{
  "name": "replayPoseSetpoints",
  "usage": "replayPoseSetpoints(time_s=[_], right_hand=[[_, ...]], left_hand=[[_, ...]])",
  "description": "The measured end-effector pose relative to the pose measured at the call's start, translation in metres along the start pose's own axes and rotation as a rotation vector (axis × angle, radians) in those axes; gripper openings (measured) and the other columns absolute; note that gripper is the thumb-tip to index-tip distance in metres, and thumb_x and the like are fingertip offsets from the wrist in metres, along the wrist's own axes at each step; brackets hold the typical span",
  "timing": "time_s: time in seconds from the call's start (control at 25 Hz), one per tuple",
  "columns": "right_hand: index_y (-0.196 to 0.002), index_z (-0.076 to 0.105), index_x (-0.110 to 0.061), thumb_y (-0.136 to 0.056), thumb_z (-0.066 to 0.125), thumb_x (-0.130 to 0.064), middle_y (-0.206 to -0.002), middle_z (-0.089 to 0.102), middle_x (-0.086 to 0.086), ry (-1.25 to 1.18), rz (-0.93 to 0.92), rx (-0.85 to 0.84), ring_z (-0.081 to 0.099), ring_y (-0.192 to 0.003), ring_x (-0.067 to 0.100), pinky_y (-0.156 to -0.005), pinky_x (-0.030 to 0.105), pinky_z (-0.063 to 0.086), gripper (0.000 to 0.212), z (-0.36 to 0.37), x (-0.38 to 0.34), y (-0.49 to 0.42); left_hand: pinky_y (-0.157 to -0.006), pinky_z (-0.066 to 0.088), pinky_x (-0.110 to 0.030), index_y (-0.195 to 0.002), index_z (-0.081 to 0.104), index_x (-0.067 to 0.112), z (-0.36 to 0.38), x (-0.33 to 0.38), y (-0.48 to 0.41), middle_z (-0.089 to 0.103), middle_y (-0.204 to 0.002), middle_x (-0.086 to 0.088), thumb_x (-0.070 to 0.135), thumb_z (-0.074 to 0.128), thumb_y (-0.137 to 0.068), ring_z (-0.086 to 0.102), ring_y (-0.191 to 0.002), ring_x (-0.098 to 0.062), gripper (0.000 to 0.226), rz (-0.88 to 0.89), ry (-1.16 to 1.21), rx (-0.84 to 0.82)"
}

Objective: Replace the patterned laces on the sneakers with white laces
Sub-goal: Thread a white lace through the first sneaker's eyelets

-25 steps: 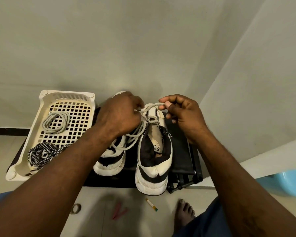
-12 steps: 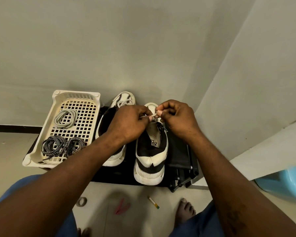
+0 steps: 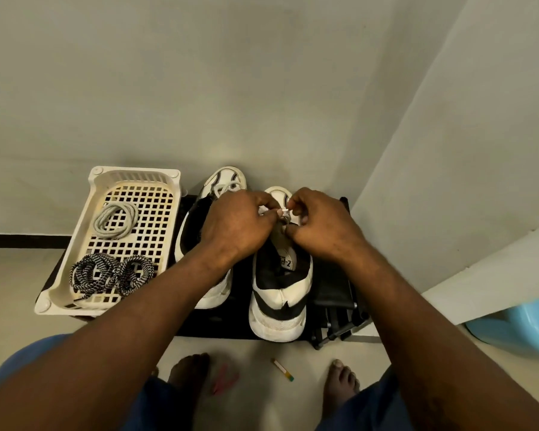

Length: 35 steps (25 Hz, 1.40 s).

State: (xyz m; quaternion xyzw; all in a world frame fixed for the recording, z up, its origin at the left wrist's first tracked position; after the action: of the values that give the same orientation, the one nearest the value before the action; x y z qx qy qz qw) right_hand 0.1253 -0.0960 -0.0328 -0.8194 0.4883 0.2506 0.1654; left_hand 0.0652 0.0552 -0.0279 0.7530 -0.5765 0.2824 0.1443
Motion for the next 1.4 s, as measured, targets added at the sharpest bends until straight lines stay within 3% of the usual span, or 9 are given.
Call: replayPoseSetpoints(time_s=[0.16,0.32,0.44,0.52,0.76,0.92,1.12,1.28,1.4], right_hand=[[-0.105,0.072,-0.027,-0.088,0.074,-0.032,-0.09,0.071,-0.013,0.009,0.072,0.115,0.066,-0.083,0.008,-0.076,0.028,0.055,0.018,0.007,0.016,0.012],[-0.087,0.082,-0.029,-0.093,0.071,-0.019,-0.085,0.075,-0.016,-0.307,0.322,0.148,0.068,-0.083,0.001,-0.078,0.02,0.051,0.016,0.008,0.046,0.009],[-0.081,0.082,-0.022,-0.092,0.068,-0.008,-0.088,0.079,-0.006,-0.56,0.512,0.072,0.073,-0.095,0.016,-0.09,0.035,0.058,0.023,0.02,0.064,0.005],[-0.084,0.082,-0.017,-0.093,0.064,-0.005,-0.091,0.08,0.002,-0.618,0.572,0.029,0.073,-0.101,0.03,-0.086,0.042,0.057,0.023,0.025,0.067,0.003],[-0.09,0.08,-0.011,-0.094,0.061,-0.001,-0.097,0.079,0.011,-0.682,0.587,-0.038,0.071,-0.109,0.037,-0.101,0.057,0.054,0.022,0.035,0.068,0.001],[-0.095,0.082,-0.018,-0.095,0.064,-0.004,-0.095,0.08,0.001,-0.625,0.501,-0.042,0.074,-0.103,0.028,-0.088,0.046,0.059,0.023,0.029,0.064,0.0],[-0.094,0.083,-0.019,-0.094,0.067,-0.008,-0.091,0.081,-0.003,-0.6,0.451,-0.033,0.071,-0.083,0.014,-0.062,0.027,0.051,0.019,0.023,0.056,0.001],[-0.104,0.08,-0.01,-0.101,0.06,-0.01,-0.097,0.08,0.01,-0.767,0.459,-0.035,0.076,-0.084,0.021,-0.072,0.034,0.064,0.02,0.021,0.056,0.002],[-0.101,0.08,-0.017,-0.101,0.064,-0.014,-0.093,0.08,0.002,-0.697,0.431,-0.025,0.076,-0.084,0.018,-0.069,0.03,0.061,0.017,0.025,0.057,0.001]], left_hand=[[-0.088,0.055,-0.031,-0.101,0.081,0.033,0.009,0.0,-0.015,0.078,-0.108,0.006,0.041,0.069,-0.092,0.07,-0.1,-0.016,0.017,0.01,-0.048,-0.079],[-0.086,0.056,-0.033,-0.096,0.081,0.029,0.018,0.002,-0.025,0.078,-0.104,0.004,0.033,0.07,-0.093,0.07,-0.097,-0.019,0.012,-0.032,-0.058,-0.119],[-0.075,0.055,-0.032,-0.1,0.08,0.03,0.026,0.004,-0.017,0.076,-0.092,0.002,0.037,0.067,-0.094,0.067,-0.082,-0.019,0.016,-0.016,-0.081,-0.118],[-0.07,0.056,-0.033,-0.101,0.08,0.03,0.028,0.003,-0.012,0.075,-0.085,0.001,0.039,0.066,-0.093,0.066,-0.075,-0.02,0.019,-0.002,-0.083,-0.102],[-0.073,0.058,-0.034,-0.101,0.081,0.028,0.038,0.008,-0.01,0.076,-0.091,0.0,0.038,0.062,-0.094,0.069,-0.085,-0.022,0.023,-0.005,-0.151,-0.065],[-0.073,0.058,-0.035,-0.102,0.08,0.024,0.048,0.006,-0.01,0.075,-0.091,0.0,0.038,0.057,-0.097,0.069,-0.084,-0.021,0.027,-0.026,-0.169,-0.056],[-0.072,0.057,-0.032,-0.1,0.08,0.025,0.048,0.007,-0.01,0.075,-0.088,0.002,0.038,0.058,-0.096,0.069,-0.08,-0.019,0.026,0.014,-0.152,-0.037],[-0.076,0.058,-0.036,-0.103,0.079,0.023,0.048,0.01,-0.01,0.075,-0.093,0.0,0.03,0.056,-0.096,0.07,-0.084,-0.022,0.024,0.028,-0.193,-0.032],[-0.076,0.058,-0.036,-0.106,0.079,0.025,0.05,0.013,-0.012,0.074,-0.096,-0.001,0.026,0.059,-0.098,0.07,-0.085,-0.023,0.022,0.047,-0.213,-0.051]])
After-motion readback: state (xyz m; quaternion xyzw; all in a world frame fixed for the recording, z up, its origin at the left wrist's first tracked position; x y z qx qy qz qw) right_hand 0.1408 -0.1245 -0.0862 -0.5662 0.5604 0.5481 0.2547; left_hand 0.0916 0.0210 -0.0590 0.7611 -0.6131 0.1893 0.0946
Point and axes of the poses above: each hand's wrist, its own y-axis away from the middle knuckle, its own z-axis out of the palm, x = y × z, the point moved 7 cm from there along -y, towards the middle knuckle
